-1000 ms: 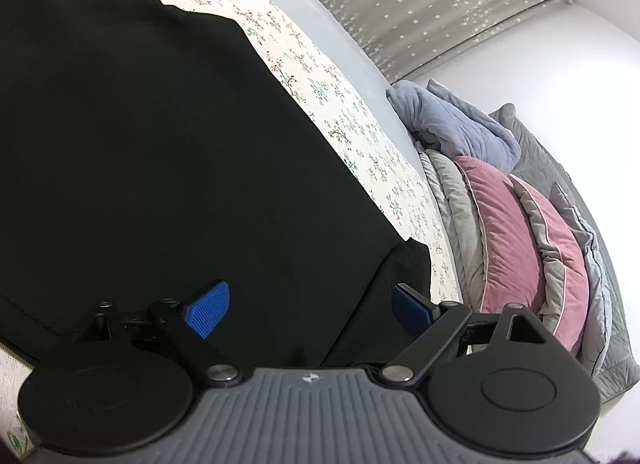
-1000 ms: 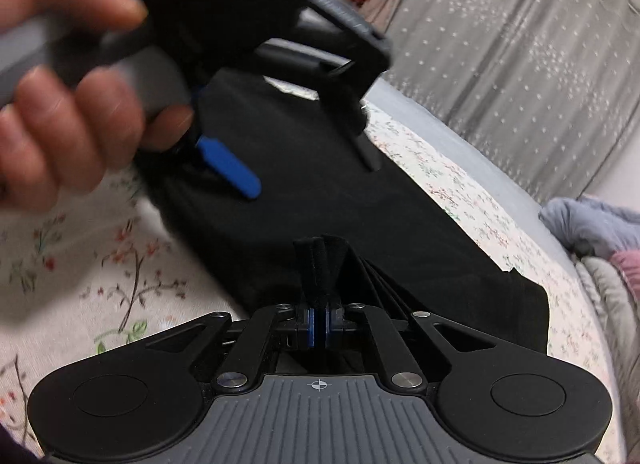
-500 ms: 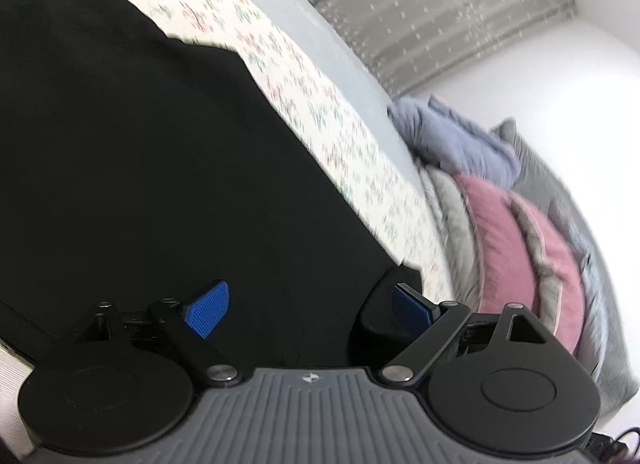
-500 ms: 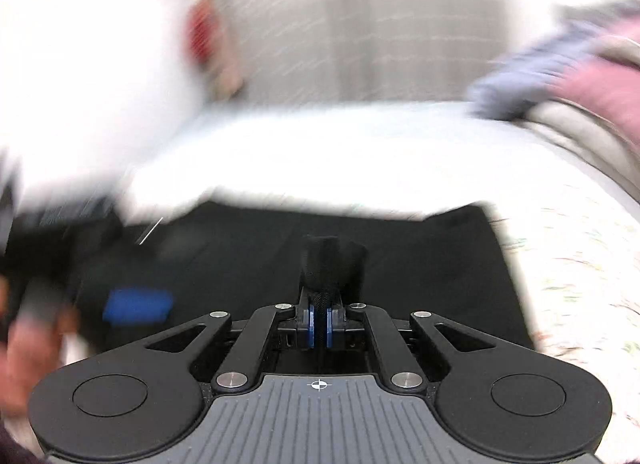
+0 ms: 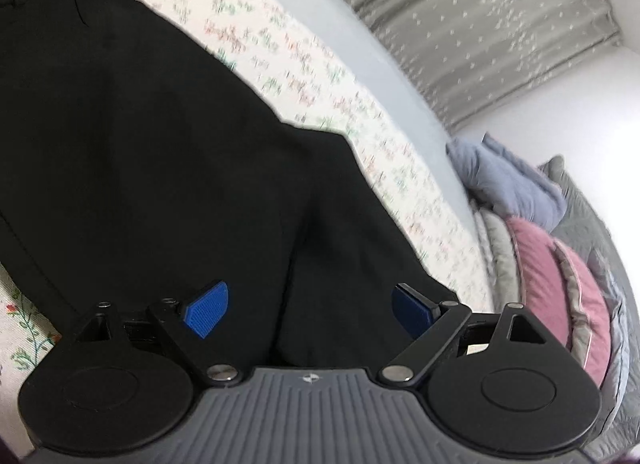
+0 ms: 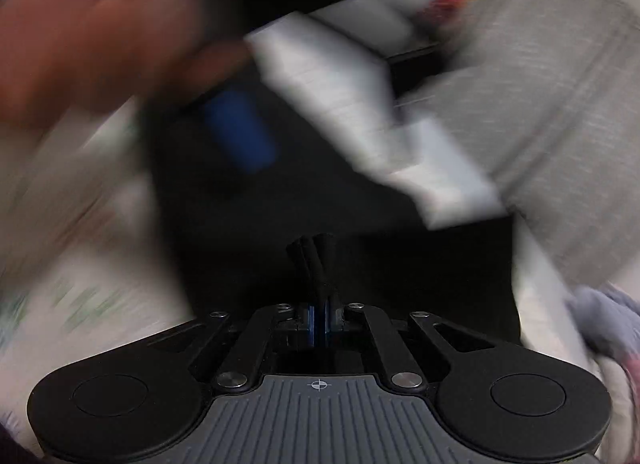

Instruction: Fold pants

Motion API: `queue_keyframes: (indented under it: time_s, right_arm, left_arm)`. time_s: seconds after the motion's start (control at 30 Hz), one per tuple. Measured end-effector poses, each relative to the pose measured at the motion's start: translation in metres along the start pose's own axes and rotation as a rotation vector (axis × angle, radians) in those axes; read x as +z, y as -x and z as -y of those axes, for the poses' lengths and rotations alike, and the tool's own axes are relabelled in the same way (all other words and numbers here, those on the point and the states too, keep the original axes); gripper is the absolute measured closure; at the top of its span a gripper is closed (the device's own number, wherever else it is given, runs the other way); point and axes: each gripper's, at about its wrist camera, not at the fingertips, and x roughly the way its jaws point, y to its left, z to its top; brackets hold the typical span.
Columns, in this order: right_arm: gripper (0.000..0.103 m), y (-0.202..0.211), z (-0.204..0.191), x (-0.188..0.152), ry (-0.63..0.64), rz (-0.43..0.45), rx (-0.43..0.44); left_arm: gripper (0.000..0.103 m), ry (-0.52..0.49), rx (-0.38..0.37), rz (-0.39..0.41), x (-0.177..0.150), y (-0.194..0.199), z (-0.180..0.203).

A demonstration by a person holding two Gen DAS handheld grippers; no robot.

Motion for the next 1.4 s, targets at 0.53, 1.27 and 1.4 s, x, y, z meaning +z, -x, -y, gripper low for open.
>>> queue_keyframes:
  time_s: [0.53, 1.27, 1.4]
  right_arm:
    - [0.099, 0.055, 0.044, -0.012, -0.318, 0.126, -0.008]
    - [0.098, 0.029, 0.033, 0.091, -0.524, 0.278, 0.136]
    - [0.099, 0.007, 0.006, 0.12, -0.514, 0.287, 0.209]
  left_arm:
    - [0.012, 0.135, -0.159, -0.169, 0.006, -0.042, 0.009]
    - [0.096, -0.345, -0.083, 0.208, 0.124, 0.048, -0.013]
    - [0.096, -0.355, -0.036, 0.256, 0.144, 0.067, -0.049]
